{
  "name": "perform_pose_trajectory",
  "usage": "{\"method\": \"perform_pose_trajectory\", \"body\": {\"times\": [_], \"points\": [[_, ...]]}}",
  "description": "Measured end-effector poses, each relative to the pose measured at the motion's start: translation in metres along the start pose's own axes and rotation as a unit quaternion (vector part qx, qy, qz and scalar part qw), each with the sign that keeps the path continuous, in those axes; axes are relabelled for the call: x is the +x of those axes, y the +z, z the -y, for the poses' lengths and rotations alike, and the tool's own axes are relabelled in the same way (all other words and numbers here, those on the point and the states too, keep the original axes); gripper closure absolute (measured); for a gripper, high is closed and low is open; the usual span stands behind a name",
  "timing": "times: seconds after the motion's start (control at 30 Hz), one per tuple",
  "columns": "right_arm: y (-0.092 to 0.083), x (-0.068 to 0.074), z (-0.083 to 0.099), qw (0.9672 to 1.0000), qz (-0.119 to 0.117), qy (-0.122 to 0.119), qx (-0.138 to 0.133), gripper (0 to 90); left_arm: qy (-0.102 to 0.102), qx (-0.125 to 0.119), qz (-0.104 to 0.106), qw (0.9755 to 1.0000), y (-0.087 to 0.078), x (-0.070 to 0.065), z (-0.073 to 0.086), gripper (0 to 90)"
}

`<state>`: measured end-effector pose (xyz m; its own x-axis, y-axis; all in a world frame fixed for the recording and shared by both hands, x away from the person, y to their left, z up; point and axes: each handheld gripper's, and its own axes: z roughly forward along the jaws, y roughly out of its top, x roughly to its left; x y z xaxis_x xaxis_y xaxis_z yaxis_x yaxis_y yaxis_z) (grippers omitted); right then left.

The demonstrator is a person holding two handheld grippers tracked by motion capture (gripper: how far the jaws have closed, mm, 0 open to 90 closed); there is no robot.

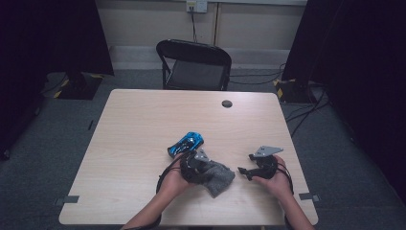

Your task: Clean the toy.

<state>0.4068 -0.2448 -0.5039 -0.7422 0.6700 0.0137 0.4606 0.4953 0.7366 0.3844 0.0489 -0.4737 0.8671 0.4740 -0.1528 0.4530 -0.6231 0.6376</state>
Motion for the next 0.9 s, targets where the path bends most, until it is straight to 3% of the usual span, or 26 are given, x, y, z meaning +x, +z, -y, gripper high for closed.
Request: {"method": "perform_pose_trajectory", "body": {"times": [0.2, 0.3, 0.47, 0.7, 0.9], "points": [[0.000, 0.000, 0.000, 1.0000, -0.001, 0.000, 0.000, 23.5, -0.024, -0.018, -0.004, 0.9996, -0.031, 0.009, 0.013, 72.1], [0.000, 0.000, 0.000, 1.0000, -0.003, 0.000, 0.000, 23.2, -0.029, -0.025, -0.023, 0.9990, -0.049, 0.011, 0.022, 71.8], [0.001, 0.000, 0.000, 1.0000, -0.004, -0.001, 0.000, 23.0, -0.045, -0.026, -0.036, 0.9980, -0.075, 0.019, 0.039, 71.7], [0.001, 0.000, -0.001, 1.0000, 0.000, 0.003, 0.000, 22.9, -0.072, -0.036, -0.056, 0.9952, -0.105, 0.029, 0.062, 71.9], [0.005, 0.004, -0.004, 0.9999, 0.009, 0.011, 0.004, 18.7, -0.098, -0.054, -0.077, 0.9907, -0.130, 0.043, 0.081, 71.9]]}}
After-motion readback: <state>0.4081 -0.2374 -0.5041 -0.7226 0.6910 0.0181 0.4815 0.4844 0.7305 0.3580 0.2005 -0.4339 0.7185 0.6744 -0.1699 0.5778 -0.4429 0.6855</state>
